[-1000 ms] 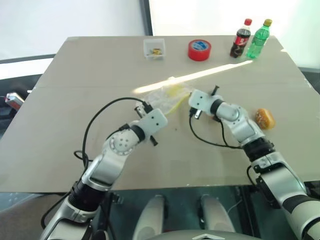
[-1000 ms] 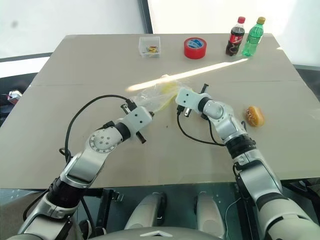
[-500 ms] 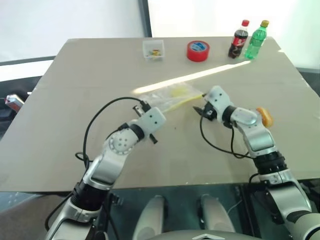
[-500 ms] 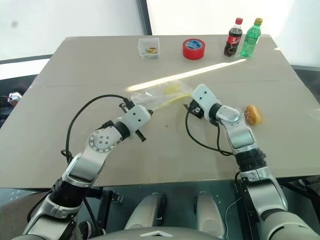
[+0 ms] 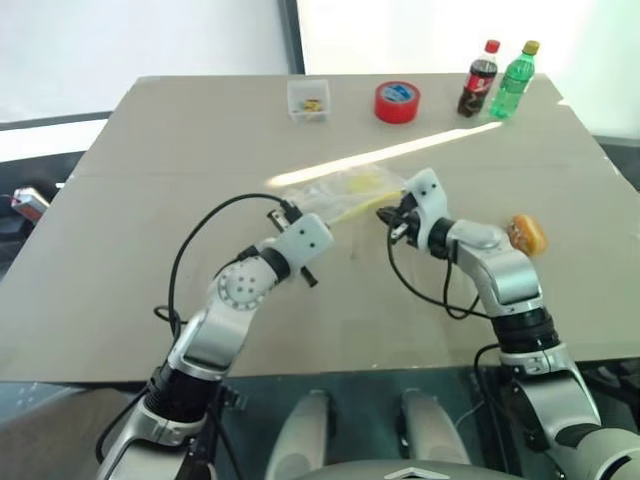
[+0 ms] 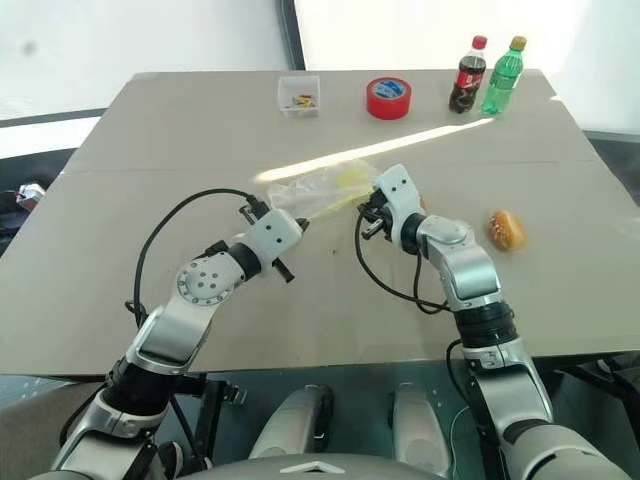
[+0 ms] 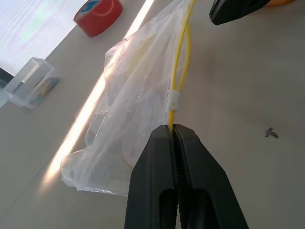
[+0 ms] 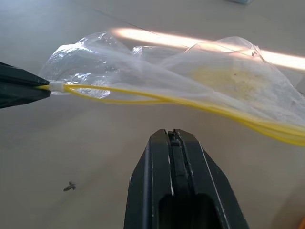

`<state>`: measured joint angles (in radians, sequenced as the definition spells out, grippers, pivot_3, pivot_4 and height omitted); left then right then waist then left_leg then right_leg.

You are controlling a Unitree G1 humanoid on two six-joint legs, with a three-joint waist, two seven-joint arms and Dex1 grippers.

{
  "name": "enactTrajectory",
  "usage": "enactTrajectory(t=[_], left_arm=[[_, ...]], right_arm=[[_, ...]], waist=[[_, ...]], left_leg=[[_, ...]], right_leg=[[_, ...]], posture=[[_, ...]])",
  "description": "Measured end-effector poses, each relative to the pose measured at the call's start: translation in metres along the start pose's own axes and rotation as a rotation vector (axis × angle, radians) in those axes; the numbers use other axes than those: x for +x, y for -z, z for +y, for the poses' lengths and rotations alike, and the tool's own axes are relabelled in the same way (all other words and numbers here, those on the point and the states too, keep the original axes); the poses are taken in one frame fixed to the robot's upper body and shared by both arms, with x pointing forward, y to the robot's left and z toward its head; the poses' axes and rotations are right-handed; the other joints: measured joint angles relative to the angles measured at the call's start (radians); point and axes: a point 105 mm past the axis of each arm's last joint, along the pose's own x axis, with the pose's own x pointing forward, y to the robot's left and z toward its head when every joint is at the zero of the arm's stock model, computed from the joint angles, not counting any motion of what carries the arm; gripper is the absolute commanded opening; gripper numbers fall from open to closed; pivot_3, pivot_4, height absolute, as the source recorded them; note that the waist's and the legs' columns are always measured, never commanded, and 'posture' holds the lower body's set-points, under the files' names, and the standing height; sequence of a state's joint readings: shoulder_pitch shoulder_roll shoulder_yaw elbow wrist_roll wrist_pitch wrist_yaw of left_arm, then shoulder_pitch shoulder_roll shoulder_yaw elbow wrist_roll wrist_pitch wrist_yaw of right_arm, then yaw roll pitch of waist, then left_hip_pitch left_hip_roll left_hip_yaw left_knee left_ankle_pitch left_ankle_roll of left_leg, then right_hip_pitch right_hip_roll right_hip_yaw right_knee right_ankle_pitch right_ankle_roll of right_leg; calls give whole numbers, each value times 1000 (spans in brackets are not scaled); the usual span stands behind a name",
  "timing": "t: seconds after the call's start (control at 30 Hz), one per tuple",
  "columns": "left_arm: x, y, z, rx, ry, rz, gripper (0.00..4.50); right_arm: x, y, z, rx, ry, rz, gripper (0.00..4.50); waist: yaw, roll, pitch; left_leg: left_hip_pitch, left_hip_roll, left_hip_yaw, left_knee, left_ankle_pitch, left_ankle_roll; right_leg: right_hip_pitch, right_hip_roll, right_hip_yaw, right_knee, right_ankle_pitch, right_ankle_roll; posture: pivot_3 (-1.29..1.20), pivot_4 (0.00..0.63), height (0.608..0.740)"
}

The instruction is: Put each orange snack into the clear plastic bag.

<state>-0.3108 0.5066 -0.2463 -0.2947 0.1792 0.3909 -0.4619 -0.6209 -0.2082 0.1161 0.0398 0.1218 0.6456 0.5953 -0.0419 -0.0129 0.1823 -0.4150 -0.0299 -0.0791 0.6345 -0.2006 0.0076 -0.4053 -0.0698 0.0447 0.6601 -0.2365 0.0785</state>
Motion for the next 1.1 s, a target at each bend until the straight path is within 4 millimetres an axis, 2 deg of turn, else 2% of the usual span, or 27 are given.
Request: enactTrajectory(t=[0.27,0.53,0.7,0.77,0.93,1.1], left_arm=[[-2,5,-5,15,16,18,0],[-4,8,-10,26,37,23,0],[-3,7,-10,16,34,17,0],[-3,6,-10,13,32,16,0],[-2,5,-11,5,31,9,0],[-1,3,-11,-1,28,4,0]], right_arm=[[8,-10,2,-23,-5,-31,51],[13,-10,4,-28,-13,-35,51],[13,-10,14,-40,-69,-35,51],[11,-11,25,-55,-129,-39,51],[8,1,31,-47,-166,3,51],[8,4,31,-45,-168,21,51]], waist=[[1,0,0],[1,0,0],[1,0,0],[1,0,0],[1,0,0],[1,0,0]], left_leg=[[0,0,0,0,0,0],[0,0,0,0,0,0],[-1,0,0,0,0,0],[0,0,-1,0,0,0],[0,0,0,0,0,0],[0,0,-1,0,0,0]], right_leg=[[0,0,0,0,0,0],[0,0,0,0,0,0],[0,0,0,0,0,0],[0,0,0,0,0,0],[0,0,0,0,0,0],[0,0,0,0,0,0]], posture=[[0,150,740],[0,150,740],[0,150,740],[0,150,740],[0,150,740],[0,150,740]])
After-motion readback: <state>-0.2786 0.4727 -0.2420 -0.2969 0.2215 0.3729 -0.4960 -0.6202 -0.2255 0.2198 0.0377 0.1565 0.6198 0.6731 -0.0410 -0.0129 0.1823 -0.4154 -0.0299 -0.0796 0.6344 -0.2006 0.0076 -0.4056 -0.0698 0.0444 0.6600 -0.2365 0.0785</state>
